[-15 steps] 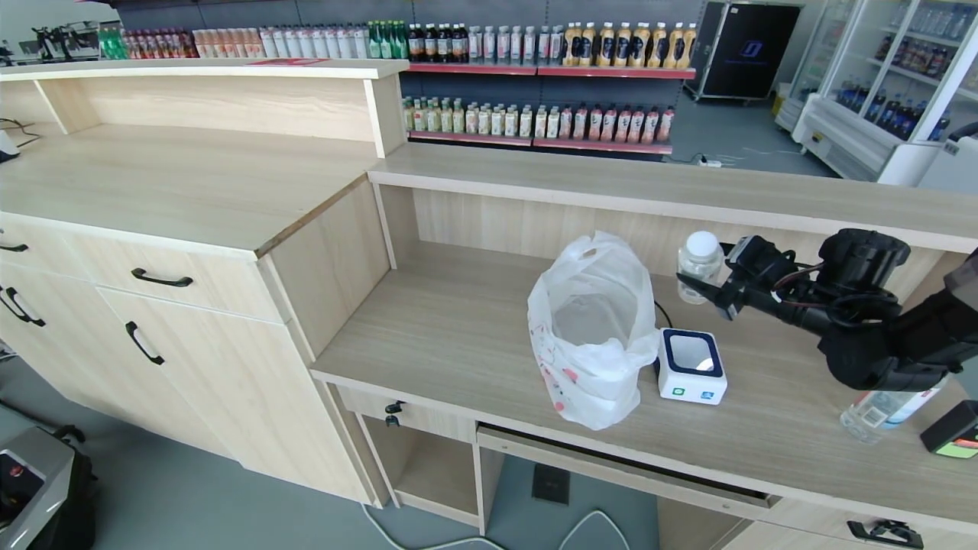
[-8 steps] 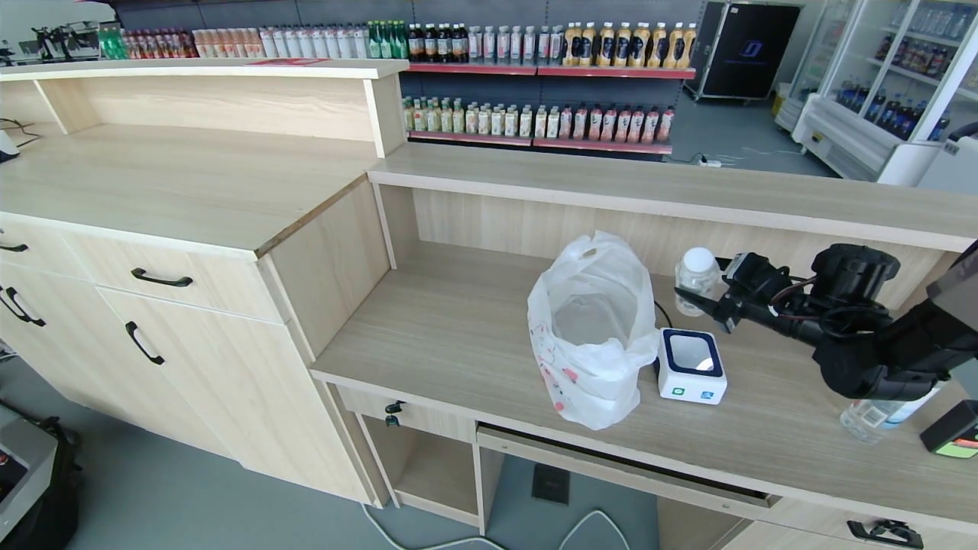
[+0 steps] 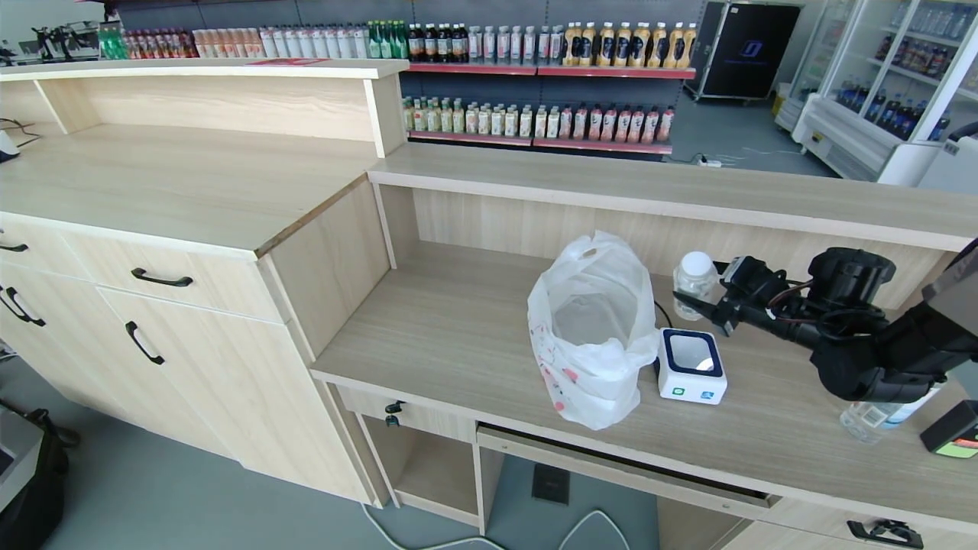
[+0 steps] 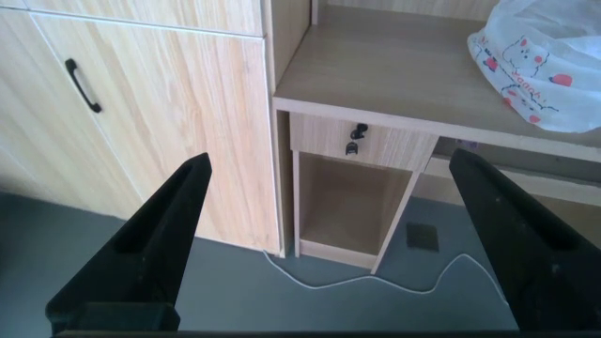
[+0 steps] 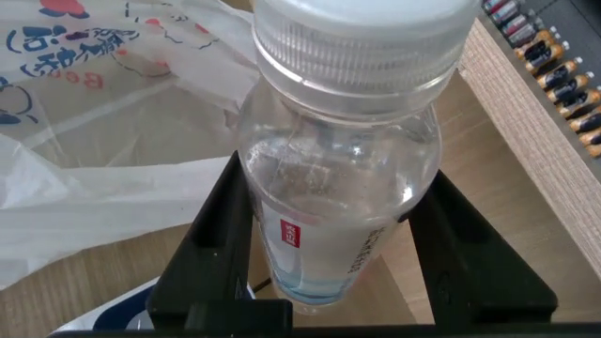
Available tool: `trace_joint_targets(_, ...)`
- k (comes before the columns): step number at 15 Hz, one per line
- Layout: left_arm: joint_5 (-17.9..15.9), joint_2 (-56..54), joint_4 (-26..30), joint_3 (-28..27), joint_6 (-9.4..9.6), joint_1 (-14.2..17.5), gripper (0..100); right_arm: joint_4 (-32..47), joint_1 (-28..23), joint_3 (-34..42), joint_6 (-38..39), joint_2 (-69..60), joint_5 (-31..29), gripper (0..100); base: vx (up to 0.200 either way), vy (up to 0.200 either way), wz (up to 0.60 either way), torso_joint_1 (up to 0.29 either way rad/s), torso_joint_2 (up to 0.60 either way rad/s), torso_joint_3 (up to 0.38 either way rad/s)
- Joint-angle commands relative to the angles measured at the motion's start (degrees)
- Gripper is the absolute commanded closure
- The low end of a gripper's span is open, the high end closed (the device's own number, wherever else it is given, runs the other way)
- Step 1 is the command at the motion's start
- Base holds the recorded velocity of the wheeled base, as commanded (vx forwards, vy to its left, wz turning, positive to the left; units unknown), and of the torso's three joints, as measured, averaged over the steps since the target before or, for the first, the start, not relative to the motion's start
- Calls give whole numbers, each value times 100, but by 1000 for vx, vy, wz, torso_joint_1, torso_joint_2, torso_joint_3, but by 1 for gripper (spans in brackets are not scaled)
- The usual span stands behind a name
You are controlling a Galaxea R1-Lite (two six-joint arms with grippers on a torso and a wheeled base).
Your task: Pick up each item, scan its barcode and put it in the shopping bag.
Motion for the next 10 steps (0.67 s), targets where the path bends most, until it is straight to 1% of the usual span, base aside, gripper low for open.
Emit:
trace_joint_targets(1, -2, 9, 0, 0, 0, 0, 0, 28, 0, 6, 17, -39, -9, 100, 0, 0, 0, 0, 0, 0)
trace_joint_targets(2, -2, 9, 0, 0, 0, 0, 0, 81, 0, 6, 157, -206, -17, 100, 0, 0, 0, 0, 0, 0)
trace_joint_targets(3, -2, 9, 0, 0, 0, 0, 0, 310, 0, 32, 571, -566, -44, 100, 0, 0, 0, 0, 0, 0)
trace_joint_targets(4, -2, 9, 0, 0, 0, 0, 0, 811, -17, 67, 1133, -1120, -184, 100, 0, 0, 0, 0, 0, 0)
trace_joint_targets(5, -2, 9, 0, 0, 0, 0, 0, 1250, -79, 94, 1458, -1533, -404, 100, 0, 0, 0, 0, 0, 0)
trace_joint_targets(6, -2, 9, 0, 0, 0, 0, 0, 2243, -272, 120, 1968, -2341, -923, 100, 0, 0, 0, 0, 0, 0)
trace_joint_targets(7, 7, 9, 0, 0, 0, 0, 0, 3069, -457, 138, 2276, -2930, -1292, 100, 0, 0, 0, 0, 0, 0)
trace_joint_targets(8, -2, 9, 0, 0, 0, 0, 0, 3623, -659, 226, 2487, -3361, -1520, 100, 0, 0, 0, 0, 0, 0)
trace_joint_targets(9, -2, 9, 0, 0, 0, 0, 0, 3790, -764, 314, 2557, -3554, -1617, 100, 0, 0, 0, 0, 0, 0)
trace_joint_targets(10, -2, 9, 0, 0, 0, 0, 0, 3843, -1037, 665, 2618, -3871, -1758, 100, 0, 0, 0, 0, 0, 0)
